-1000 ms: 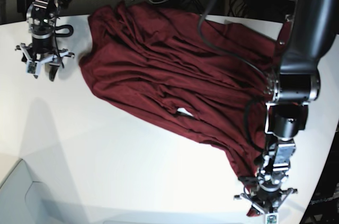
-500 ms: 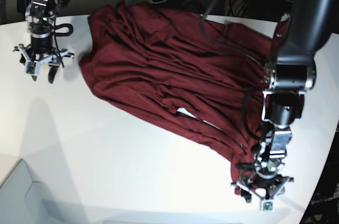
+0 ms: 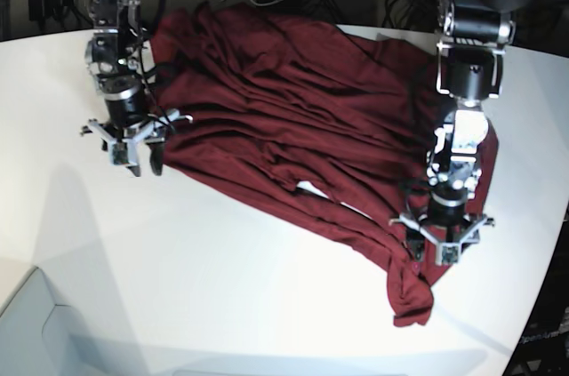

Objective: Layout the t-shirt on the table in an organized manner, then fold the t-shirt properly
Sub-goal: 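Grasp the shirt with both grippers and pull it flat across the table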

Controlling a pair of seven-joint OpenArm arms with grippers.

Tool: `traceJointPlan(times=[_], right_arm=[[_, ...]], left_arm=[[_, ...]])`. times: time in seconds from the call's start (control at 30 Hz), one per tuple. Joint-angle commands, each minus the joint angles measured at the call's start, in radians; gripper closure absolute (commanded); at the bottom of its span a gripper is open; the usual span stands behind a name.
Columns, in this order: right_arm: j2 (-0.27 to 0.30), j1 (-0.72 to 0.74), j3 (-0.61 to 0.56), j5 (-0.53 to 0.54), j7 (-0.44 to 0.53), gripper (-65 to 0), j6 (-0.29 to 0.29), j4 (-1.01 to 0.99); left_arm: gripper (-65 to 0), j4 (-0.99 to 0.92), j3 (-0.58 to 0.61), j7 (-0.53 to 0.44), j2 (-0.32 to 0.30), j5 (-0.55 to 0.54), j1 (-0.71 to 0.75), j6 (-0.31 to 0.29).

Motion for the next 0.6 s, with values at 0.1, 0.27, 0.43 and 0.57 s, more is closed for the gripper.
traceJointPlan(times=[0.1,0.27,0.43,0.57], right_arm=[[0.007,0.069,-0.067,0.009,-0.073,0.0,-0.001,0.014],[0.007,0.095,-0.141,0.009,-0.153,0.0,-0.001,0.013],[0.007,0.132,-0.208,0.011,-0.155,0.0,-0.001,-0.095],[0.007,0.203,-0.204,0.011,-0.147,0.0,-0.001,-0.256]], left_arm=[[-34.3,0.020,-0.002,-0.036,-0.016,-0.003,0.014,0.003],[-34.3,0.019,-0.002,-0.036,-0.028,-0.003,0.037,0.003],[-34.3,0.019,-0.002,-0.036,-0.028,-0.003,0.046,0.003],[-34.3,0.019,-0.060,-0.036,-0.024,-0.003,0.046,0.003]])
